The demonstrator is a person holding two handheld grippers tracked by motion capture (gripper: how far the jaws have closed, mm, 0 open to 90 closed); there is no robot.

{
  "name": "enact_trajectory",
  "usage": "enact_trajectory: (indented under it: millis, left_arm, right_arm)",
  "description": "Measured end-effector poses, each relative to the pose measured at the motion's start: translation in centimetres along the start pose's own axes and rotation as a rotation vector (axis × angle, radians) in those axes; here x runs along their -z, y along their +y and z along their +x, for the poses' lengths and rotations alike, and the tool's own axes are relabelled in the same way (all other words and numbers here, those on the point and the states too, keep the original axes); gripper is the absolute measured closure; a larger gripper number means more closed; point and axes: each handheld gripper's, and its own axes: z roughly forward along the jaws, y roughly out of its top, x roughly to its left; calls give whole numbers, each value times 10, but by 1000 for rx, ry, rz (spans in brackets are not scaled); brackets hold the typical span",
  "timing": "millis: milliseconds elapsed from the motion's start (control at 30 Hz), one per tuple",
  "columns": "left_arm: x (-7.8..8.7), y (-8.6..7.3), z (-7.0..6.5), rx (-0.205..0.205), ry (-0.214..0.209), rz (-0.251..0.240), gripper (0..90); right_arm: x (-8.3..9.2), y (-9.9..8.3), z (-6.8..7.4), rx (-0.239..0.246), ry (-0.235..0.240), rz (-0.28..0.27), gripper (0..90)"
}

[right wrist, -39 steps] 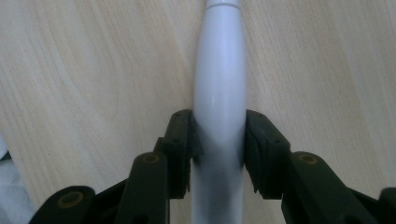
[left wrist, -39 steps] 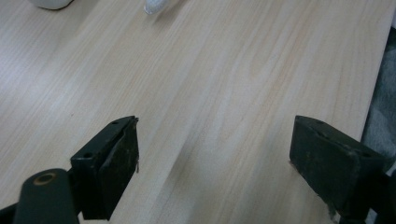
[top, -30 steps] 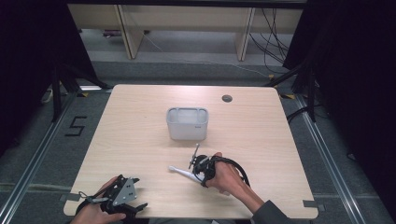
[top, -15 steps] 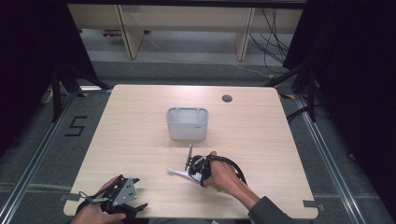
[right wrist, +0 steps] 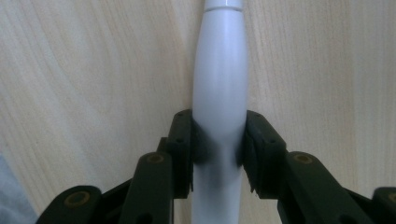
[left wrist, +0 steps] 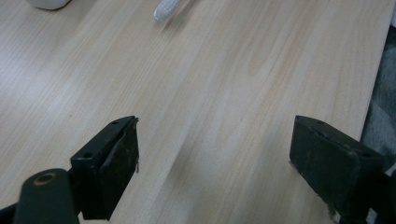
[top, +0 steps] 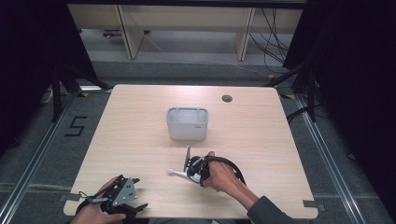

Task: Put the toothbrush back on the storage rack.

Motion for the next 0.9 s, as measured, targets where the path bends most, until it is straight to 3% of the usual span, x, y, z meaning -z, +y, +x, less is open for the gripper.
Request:
enact_trajectory:
  millis: [33,67,100,133,167,200,333,467,500,600,633,667,700,800,833,867,900]
  left_arm:
    - [1,0,0,4,-34,4,154]
    - [1,0,0,4,-34,4,154]
    - [1,0,0,2,-22,5,154]
    - [0,0,0,4,-5,-4,154]
    - [0,0,0,5,-3,-3,154]
    - [1,1,1,0,-28,9,154]
    - [0,0,0,1,-4,-2,154]
    - [0,0,0,-2,20,2,154]
    - [0,0,0,2,15,3,154]
    - [1,0,-1,-2,17,0,154]
    - [1,0,1,5,-22,3,154]
    - [1,0,1,5,-22,3,154]
    - [0,0,0,7,19,-2,154]
    - [1,0,-1,-1,14,-1,154]
    - [0,0,0,-3,18,4,154]
    - [0,0,0,2,11,3,154]
    - [0,0,0,3,3,0,154]
  right_arm:
    - [0,-1,-1,7,-7,-2,667]
    - [0,-1,-1,7,-7,-2,667]
    - [1,-2,-1,3,-14,5,667]
    - [3,-3,2,-54,-8,27,668]
    - [2,-4,2,-64,3,-2,668]
    - [2,-6,1,-64,-2,-13,668]
    - [6,-10,1,-91,3,-38,668]
    - [15,-16,1,-110,-39,-44,669]
    - [15,-18,0,-116,-21,-63,669]
    - [22,-24,-1,-126,-40,-108,668]
    - [27,-30,-3,-142,-34,-146,668]
    - [27,-30,-3,-142,-34,-146,668]
    - [31,-32,-4,-152,-44,-165,669]
    - [39,-40,-7,-152,-31,-243,669]
    - [43,-46,-8,-163,-41,-296,669]
    - [43,-46,-8,-163,-41,-296,669]
    - [45,-48,-9,-167,-49,-330,669]
